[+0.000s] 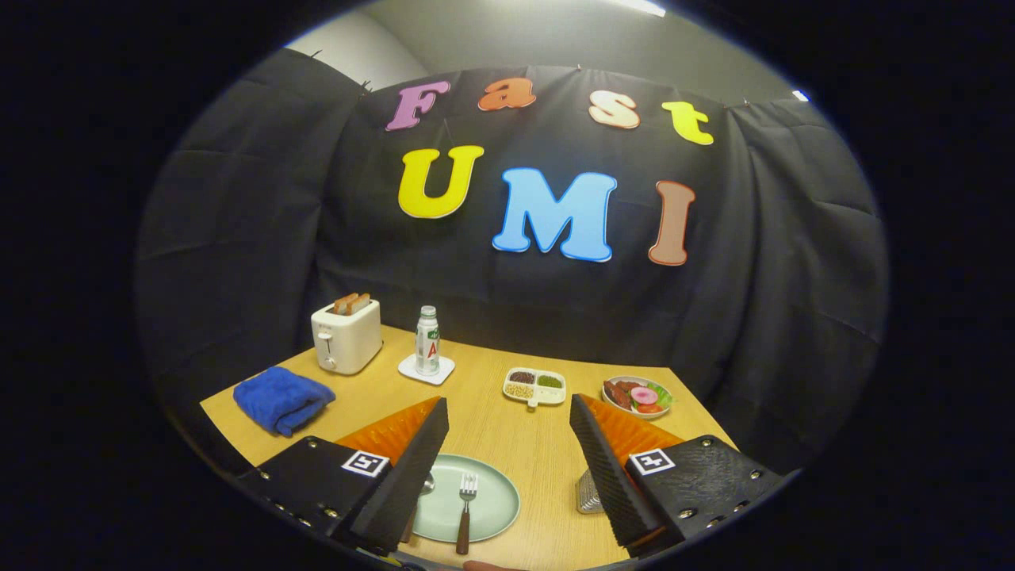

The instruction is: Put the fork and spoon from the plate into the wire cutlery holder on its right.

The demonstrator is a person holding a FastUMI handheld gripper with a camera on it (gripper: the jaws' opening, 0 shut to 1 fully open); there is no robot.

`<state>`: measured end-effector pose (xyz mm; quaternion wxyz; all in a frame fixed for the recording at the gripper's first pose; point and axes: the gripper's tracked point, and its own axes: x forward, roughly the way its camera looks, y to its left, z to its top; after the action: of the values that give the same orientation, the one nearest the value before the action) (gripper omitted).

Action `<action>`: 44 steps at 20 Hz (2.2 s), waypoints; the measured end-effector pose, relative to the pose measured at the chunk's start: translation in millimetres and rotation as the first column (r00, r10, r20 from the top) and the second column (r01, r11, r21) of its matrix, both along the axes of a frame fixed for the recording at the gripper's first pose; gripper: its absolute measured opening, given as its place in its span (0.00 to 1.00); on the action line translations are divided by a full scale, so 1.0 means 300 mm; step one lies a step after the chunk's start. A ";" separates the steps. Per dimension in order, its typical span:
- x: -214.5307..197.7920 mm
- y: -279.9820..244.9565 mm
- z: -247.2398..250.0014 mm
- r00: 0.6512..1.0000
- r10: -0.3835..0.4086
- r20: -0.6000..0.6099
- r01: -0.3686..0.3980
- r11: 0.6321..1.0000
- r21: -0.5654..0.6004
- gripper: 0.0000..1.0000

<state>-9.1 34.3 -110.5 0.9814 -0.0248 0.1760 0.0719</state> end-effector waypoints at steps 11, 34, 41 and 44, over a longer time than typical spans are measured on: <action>-0.150 0.076 -0.528 0.826 0.140 -0.546 -0.208 0.976 -0.065 0.95; -0.153 0.074 -0.767 0.499 0.134 -0.856 -0.326 0.944 -0.042 0.08; -0.022 -0.014 -0.700 0.555 0.199 -0.808 -0.498 0.857 -0.131 0.01; -0.054 -0.043 -0.642 0.521 0.202 -0.829 -0.482 0.871 -0.091 0.01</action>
<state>-25.4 21.2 -303.0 0.7451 -0.1781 0.5959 0.2408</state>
